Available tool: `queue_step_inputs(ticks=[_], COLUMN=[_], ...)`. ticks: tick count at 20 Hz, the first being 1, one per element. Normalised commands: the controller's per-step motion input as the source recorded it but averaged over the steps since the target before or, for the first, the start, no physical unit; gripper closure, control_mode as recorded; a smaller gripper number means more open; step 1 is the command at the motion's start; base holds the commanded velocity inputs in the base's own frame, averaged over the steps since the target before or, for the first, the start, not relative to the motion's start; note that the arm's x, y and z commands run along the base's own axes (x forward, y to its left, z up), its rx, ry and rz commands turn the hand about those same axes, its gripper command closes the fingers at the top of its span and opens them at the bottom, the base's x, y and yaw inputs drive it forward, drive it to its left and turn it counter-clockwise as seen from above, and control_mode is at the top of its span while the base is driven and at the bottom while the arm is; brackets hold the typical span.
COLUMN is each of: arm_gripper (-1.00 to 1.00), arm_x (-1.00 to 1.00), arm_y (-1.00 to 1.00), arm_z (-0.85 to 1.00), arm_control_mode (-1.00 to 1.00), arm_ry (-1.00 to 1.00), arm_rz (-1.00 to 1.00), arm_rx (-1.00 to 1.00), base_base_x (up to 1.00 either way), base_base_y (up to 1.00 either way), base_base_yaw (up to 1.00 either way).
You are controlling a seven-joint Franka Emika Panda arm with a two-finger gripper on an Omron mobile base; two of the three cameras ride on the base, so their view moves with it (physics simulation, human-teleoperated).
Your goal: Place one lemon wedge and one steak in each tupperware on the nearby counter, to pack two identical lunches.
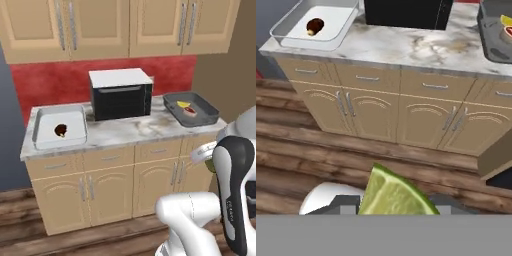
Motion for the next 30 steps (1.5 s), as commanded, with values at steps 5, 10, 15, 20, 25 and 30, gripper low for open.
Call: queue_step_inputs(ticks=[5, 10, 15, 20, 25, 30], arm_gripper=[1.0, 1.0, 1.0, 1.0, 1.0, 1.0], arm_x=[0.0, 0.0, 0.0, 0.0, 0.0, 0.0], arm_y=[0.0, 0.0, 0.0, 0.0, 0.0, 0.0], arm_z=[0.0, 0.0, 0.0, 0.0, 0.0, 0.0], arm_control_mode=[1.0, 1.0, 1.0, 1.0, 1.0, 1.0], arm_ry=[0.0, 0.0, 0.0, 0.0, 0.0, 0.0], arm_rz=[0.0, 0.0, 0.0, 0.0, 0.0, 0.0], arm_rx=[0.0, 0.0, 0.0, 0.0, 0.0, 0.0], base_base_x=[0.51, 0.56, 0.52, 0.65, 0.48, 0.41], base_base_y=[1.0, 1.0, 0.82, 0.2, -0.2, -0.01], base_base_yaw=[0.0, 0.0, 0.0, 0.0, 0.0, 0.0])
